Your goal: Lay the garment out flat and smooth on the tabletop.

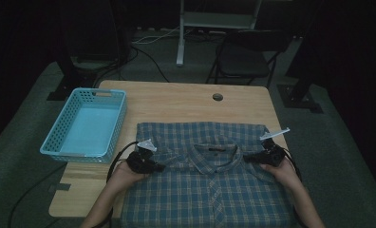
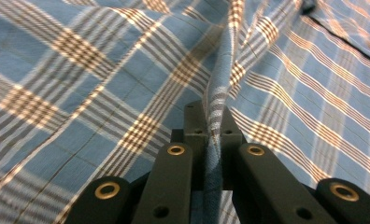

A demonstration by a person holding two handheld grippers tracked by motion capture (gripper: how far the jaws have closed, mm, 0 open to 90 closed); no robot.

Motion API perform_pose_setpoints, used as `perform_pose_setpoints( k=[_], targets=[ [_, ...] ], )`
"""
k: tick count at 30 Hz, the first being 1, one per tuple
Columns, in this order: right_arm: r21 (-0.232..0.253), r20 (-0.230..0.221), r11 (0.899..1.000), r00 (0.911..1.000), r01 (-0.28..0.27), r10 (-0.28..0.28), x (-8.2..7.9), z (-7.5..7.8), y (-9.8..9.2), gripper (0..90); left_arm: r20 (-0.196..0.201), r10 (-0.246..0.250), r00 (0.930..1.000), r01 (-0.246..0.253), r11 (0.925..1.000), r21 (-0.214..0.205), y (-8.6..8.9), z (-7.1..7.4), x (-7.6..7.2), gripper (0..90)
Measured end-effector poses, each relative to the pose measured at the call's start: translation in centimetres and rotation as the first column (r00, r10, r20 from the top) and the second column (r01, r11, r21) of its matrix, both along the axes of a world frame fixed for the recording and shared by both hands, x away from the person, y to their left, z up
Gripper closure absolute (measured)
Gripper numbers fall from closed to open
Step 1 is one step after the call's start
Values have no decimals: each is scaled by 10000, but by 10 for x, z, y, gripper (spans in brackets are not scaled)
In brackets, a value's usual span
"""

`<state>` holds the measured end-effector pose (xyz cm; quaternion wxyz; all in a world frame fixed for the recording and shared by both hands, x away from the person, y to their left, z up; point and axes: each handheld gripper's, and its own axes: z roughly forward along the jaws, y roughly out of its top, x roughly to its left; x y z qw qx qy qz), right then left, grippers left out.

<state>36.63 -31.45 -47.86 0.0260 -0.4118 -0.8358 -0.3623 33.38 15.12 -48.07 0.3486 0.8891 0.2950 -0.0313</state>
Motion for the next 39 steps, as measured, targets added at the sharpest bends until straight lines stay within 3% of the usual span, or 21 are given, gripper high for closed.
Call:
perform_pose_setpoints(
  k=[11, 12, 13, 14, 15, 16, 17, 18, 19, 20, 21, 22, 23, 24, 25, 28, 29, 31, 34, 36, 39],
  targets=[
    [-967, -723, 9738, 9773, -2057, 1992, -44, 8, 7, 886, -1011, -1667, 9808, 1682, 9857, 71, 0, 1, -32, 889],
    [-1050, -906, 9707, 9741, -2160, 2069, -43, 9, 9, 889, -838, -1510, 9850, 1539, 9877, 285, -3, 4, -33, 889],
    [-1234, -1643, 9553, 9549, -2686, 2472, -30, 16, 14, 892, -672, -1393, 9880, 1419, 9893, 349, -8, 8, -30, 889],
    [-1234, -1643, 9553, 9549, -2686, 2472, -30, 16, 14, 892, -104, -966, 9953, 970, 9932, 637, -12, 17, -22, 889],
    [-1678, -1534, 9463, 9555, -2764, 2519, -19, 25, 17, 891, 1132, 66, 9935, -167, 9960, 882, -16, 34, -9, 888],
    [-1866, -856, 9579, 9749, -2184, 2056, -1, 45, 16, 890, 2836, 1565, 9461, -1776, 9828, 499, -17, 58, 6, 881],
    [-1457, 163, 9882, 9986, -481, 510, 21, 73, 10, 889, 4691, 3154, 8249, -3443, 9385, -254, -16, 83, 20, 757],
    [-1025, 1443, 9866, 9832, 1272, -1118, 38, 104, 4, 846, 5765, 4516, 6810, -4919, 8653, -969, -12, 109, 34, 465],
    [-292, 2739, 9625, 9282, 2697, -2518, 46, 132, 0, 636, 5589, 5605, 6111, -5581, 8058, -1979, -3, 131, 44, 368],
    [1302, 3243, 9000, 8399, 4159, -4351, 54, 170, -9, 495, 4661, 6680, 5801, -5683, 7418, -3560, 17, 160, 54, 345],
    [1794, 3306, 8879, 8241, 4236, -4600, 56, 180, -12, 458, 4534, 6740, 5833, -5725, 7371, -3592, 23, 167, 57, 292],
    [1851, 3427, 8823, 8131, 4327, -4706, 57, 184, -12, 392, 4392, 6487, 6215, -5457, 7607, -3515, 29, 169, 60, 292],
    [1582, 3515, 8816, 8090, 4447, -4711, 58, 184, -11, 372, 3997, 6363, 6598, -5318, 7712, -3499, 32, 167, 62, 292],
    [1336, 3446, 8825, 8138, 4509, -4680, 58, 180, -10, 371, 3547, 6296, 6912, -5244, 7748, -3532, 33, 161, 63, 292],
    [1252, 3231, 8835, 8234, 4513, -4664, 59, 172, -10, 370, 3271, 5897, 7384, -4908, 8026, -3390, 32, 152, 63, 292],
    [1380, 2307, 8931, 8630, 4282, -4495, 60, 139, -12, 353, 2696, 5033, 8210, -4329, 8566, -2807, 20, 117, 59, 292],
    [1380, 2307, 8931, 8630, 4282, -4495, 60, 139, -12, 353, 2696, 5033, 8210, -4329, 8566, -2807, 20, 117, 59, 292],
    [1439, 1840, 8953, 8776, 4215, -4428, 56, 117, -13, 336, 2082, 4328, 8771, -3794, 8902, -2522, 10, 91, 51, 292],
    [1591, 1567, 9045, 8944, 3957, -4189, 37, 90, -14, 339, 1673, 3343, 9275, -3020, 9338, -1917, -3, 60, 36, 291],
    [1294, 1437, 9229, 9140, 3627, -3793, 21, 71, -13, 339, 1470, 2855, 9470, -2638, 9527, -1511, -9, 44, 26, 291],
    [844, 1227, 9397, 9324, 3314, -3398, 3, 47, -8, 253, 1490, 2515, 9563, -2395, 9663, -940, -15, 26, 13, 291]
  ],
)
